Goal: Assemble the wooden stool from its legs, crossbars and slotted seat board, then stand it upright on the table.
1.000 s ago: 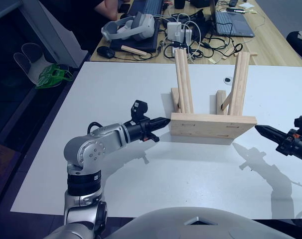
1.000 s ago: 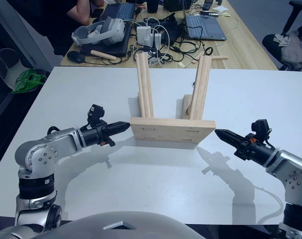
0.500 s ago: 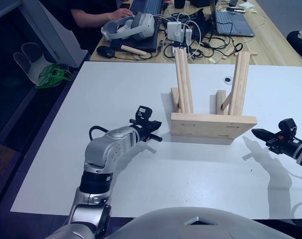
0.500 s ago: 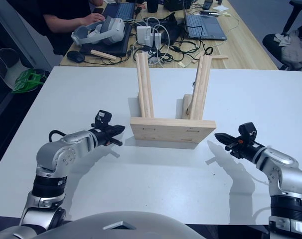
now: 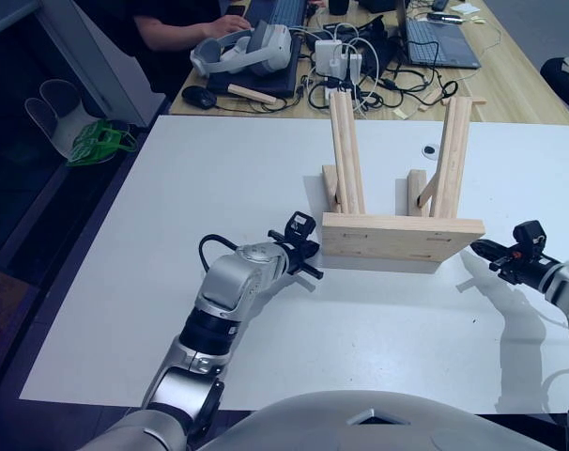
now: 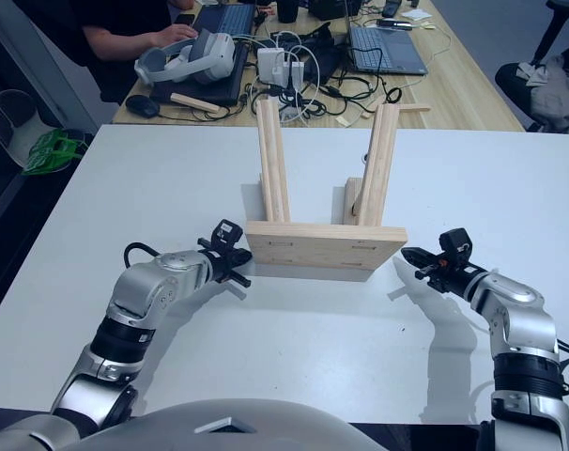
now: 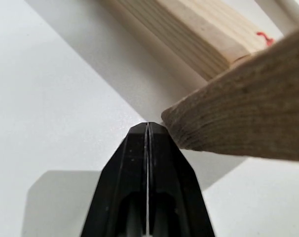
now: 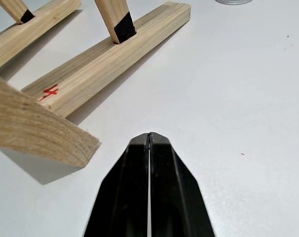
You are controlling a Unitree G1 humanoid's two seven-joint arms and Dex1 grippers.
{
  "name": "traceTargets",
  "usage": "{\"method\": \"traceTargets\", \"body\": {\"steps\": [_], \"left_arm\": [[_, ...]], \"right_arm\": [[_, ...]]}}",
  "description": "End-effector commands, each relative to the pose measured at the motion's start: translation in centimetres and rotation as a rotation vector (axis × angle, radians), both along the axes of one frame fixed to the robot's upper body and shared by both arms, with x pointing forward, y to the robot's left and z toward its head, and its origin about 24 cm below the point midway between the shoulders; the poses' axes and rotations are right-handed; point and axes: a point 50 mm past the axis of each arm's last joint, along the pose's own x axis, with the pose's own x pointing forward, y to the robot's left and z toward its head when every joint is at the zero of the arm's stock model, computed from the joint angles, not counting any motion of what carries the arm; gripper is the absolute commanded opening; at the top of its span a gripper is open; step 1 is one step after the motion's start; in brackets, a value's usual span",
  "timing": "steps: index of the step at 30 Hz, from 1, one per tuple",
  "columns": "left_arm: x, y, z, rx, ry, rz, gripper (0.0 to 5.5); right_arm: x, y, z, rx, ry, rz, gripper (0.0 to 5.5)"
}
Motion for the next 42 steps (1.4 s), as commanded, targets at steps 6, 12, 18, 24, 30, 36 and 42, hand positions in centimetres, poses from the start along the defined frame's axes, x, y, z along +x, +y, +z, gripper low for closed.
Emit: {"method": "traceTargets", "body": {"steps": [6,12,18,24,30,36,42], "left_arm": [[-0.2,0.3,0.2,0.011,0.029,-0.059,0.02],[-0.1,0.3,0.4,0.003,0.028,-0.056,0.02],[-0.1,0.2,0.5,-0.004,0.024,-0.056,0.02],[0.1,0.1,0.7,-0.008,0.021,-0.06,0.02],[0.0,0.2,0.7,-0.006,0.022,-0.058,0.02],[0.0,0.2,0.7,-0.007,0.021,-0.055,0.02],[0.0,0.2,0.8,-0.012,0.023,-0.054,0.02]], "right_arm": [[-0.8,0.8,-0.8,-0.007,0.073,0.07,0.0],[-1.1,1.5,-1.8,0.033,0.105,0.093,0.0],[-0.1,2.0,-1.9,0.115,0.066,0.091,0.0],[0.2,3.0,-2.1,0.132,0.036,0.125,0.0],[-0.2,2.9,-2.2,0.119,0.062,0.147,0.0],[-0.4,2.5,-2.3,0.091,0.08,0.147,0.0],[-0.5,2.5,-2.1,0.112,0.078,0.151,0.0]]}}
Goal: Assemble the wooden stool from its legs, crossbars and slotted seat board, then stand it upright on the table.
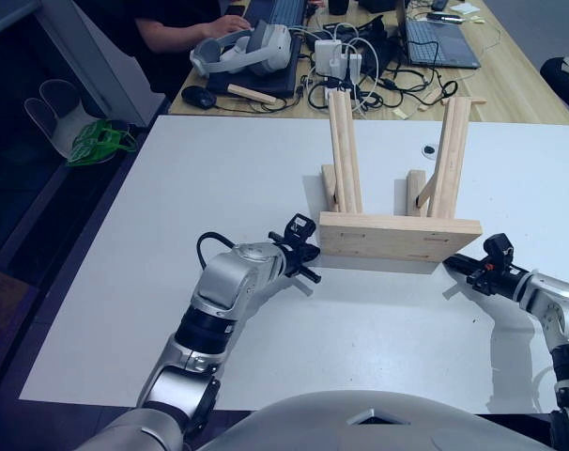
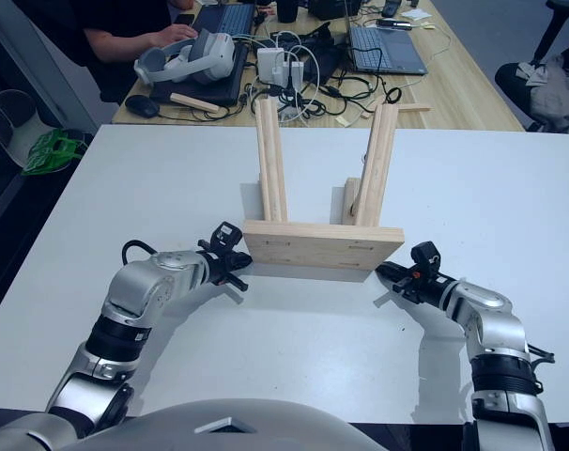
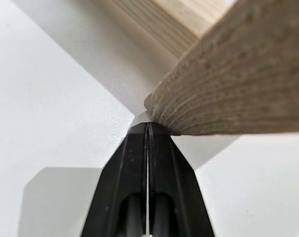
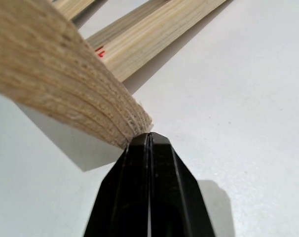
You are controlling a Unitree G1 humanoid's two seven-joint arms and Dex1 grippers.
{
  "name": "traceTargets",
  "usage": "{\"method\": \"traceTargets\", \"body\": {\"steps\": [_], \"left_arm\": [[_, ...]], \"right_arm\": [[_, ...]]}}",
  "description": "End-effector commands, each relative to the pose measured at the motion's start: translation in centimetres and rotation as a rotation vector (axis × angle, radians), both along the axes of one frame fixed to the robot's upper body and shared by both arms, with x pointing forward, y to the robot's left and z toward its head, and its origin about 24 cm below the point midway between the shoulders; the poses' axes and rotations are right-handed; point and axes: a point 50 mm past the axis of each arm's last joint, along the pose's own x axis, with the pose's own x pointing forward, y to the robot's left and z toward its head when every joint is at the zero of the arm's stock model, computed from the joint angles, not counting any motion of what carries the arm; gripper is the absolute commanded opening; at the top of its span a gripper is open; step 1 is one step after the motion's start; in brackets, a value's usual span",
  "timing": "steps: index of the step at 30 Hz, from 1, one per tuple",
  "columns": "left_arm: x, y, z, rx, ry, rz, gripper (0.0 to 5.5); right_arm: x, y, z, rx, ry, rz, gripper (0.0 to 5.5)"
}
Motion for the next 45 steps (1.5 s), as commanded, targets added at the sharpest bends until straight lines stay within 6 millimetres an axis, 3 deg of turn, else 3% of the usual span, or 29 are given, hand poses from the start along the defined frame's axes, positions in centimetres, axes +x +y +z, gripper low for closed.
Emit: {"method": "traceTargets", "body": {"steps": [1,18,34,45], "left_arm": [[0.2,-0.2,0.5,-0.008,-0.013,-0.006,0.02],[-0.7,-1.3,1.2,-0.182,0.042,-0.038,0.02],[-0.9,-1.6,3.1,-0.403,0.056,-0.054,0.02],[-0.7,-1.7,4.3,-0.515,0.049,-0.057,0.02]], "right_arm": [[0.1,-0.2,0.6,-0.003,-0.006,0.016,0.0],[-0.5,0.6,1.1,0.081,0.032,0.074,0.0],[-0.8,1.7,3.0,0.182,0.04,0.113,0.0],[-0.2,2.8,5.5,0.273,-0.005,0.135,0.0]]}}
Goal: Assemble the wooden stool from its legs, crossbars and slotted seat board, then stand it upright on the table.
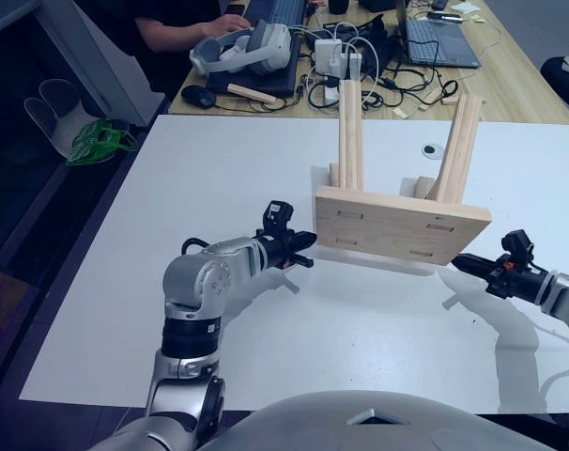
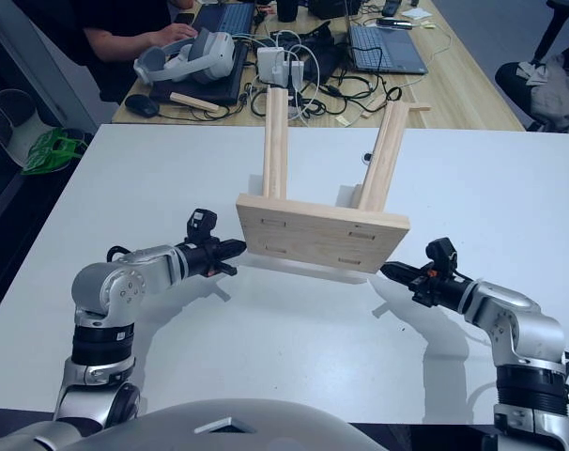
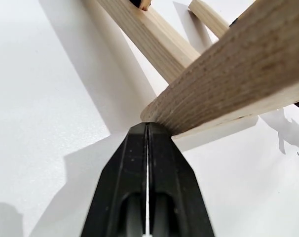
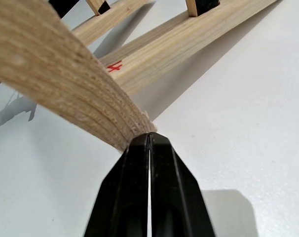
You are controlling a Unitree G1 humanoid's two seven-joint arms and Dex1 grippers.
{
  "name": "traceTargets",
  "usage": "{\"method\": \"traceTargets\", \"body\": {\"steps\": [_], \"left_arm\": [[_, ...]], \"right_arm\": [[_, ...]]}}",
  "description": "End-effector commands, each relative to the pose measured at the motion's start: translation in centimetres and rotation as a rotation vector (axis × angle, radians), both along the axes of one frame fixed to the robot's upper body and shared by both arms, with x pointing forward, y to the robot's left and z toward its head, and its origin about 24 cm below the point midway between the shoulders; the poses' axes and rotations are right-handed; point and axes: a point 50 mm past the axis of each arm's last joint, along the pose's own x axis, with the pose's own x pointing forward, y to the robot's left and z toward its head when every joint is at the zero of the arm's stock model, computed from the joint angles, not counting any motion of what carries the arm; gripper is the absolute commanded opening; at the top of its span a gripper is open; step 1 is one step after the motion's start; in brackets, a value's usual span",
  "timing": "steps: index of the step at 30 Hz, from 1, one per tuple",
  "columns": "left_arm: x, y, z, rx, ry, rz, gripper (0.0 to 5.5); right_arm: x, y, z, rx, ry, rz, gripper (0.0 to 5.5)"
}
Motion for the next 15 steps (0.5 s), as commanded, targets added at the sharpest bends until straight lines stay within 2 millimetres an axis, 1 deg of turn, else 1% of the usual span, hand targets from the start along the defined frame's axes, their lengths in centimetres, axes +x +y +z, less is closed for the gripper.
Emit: {"method": "traceTargets", "body": {"steps": [1,11,15], "left_arm": [[-0.5,-3.4,2.0,-0.194,-0.03,-0.169,0.02],[-0.4,-3.3,2.8,-0.254,-0.047,-0.164,0.02],[-0.2,-3.2,3.0,-0.271,-0.052,-0.163,0.02]], "right_arm": [[1.2,2.7,1.8,0.119,-0.092,0.104,0.0],[1.5,2.9,2.8,0.163,-0.113,0.092,0.0],[1.9,3.3,3.8,0.196,-0.143,0.095,0.0]]}}
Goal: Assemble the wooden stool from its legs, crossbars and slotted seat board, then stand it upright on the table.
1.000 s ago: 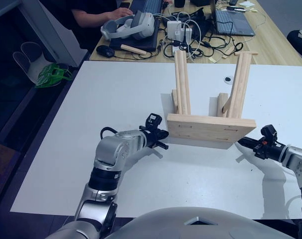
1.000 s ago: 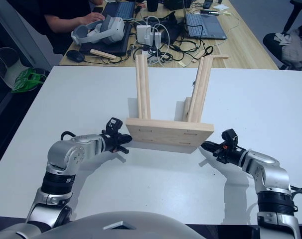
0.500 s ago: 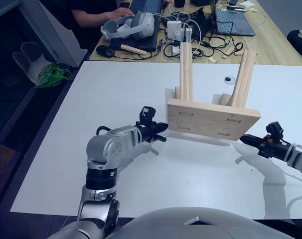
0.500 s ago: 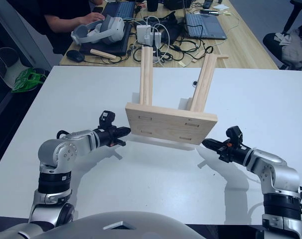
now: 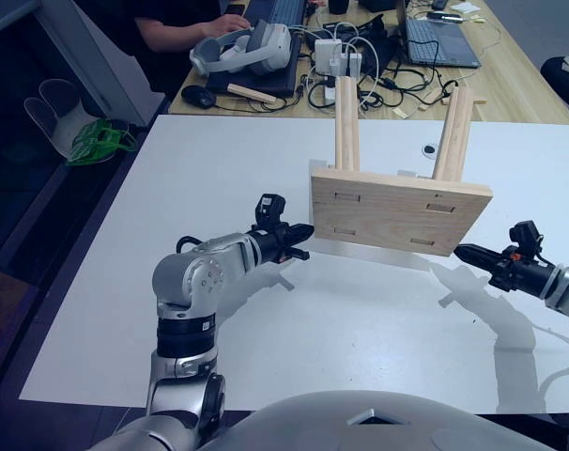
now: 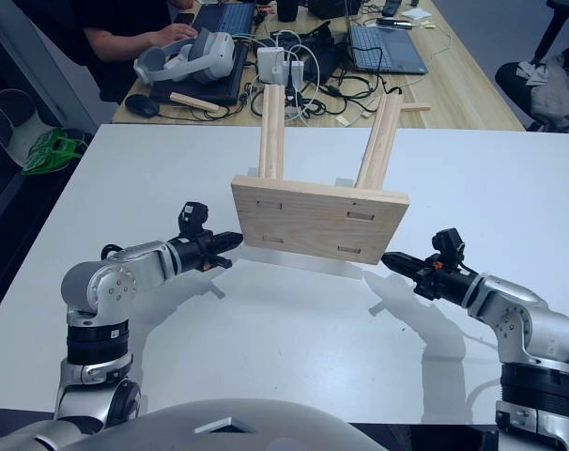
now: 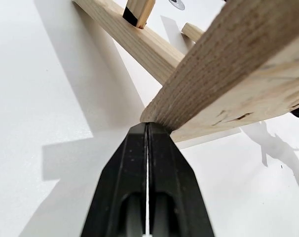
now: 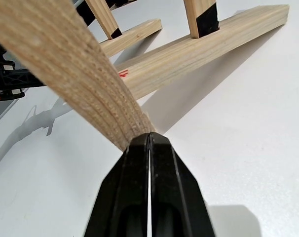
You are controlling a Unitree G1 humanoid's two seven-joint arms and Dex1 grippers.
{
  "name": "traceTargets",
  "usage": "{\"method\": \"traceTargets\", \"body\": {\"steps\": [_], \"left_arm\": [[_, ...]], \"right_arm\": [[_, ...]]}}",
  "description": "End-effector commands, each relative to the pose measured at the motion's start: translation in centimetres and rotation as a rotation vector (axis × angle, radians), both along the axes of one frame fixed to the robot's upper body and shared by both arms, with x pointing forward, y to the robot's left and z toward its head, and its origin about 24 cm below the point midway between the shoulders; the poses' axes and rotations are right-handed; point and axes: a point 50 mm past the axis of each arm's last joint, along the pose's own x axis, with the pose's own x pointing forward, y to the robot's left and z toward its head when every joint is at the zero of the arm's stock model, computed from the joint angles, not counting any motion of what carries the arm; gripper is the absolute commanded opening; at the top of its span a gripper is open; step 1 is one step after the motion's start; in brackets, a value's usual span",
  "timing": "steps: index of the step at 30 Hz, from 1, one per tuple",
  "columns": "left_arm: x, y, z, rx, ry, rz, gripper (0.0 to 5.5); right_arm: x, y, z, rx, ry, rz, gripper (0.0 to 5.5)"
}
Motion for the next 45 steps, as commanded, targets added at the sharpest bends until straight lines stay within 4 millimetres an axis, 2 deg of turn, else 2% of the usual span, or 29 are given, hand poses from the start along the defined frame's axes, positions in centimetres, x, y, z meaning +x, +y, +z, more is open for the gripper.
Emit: {"method": "traceTargets", "body": {"steps": [1,6,45], "left_arm": [[-0.5,-3.8,2.2,-0.199,-0.044,-0.189,0.02],[-0.4,-3.9,2.6,-0.233,-0.058,-0.191,0.02],[-0.3,-3.6,5.5,-0.445,-0.139,-0.212,0.02]], "right_arm": [[1.6,3.2,2.5,0.146,-0.13,0.13,0.0],[2.0,3.6,3.2,0.167,-0.151,0.134,0.0],[2.7,3.8,4.4,0.235,-0.197,0.107,0.0]]}}
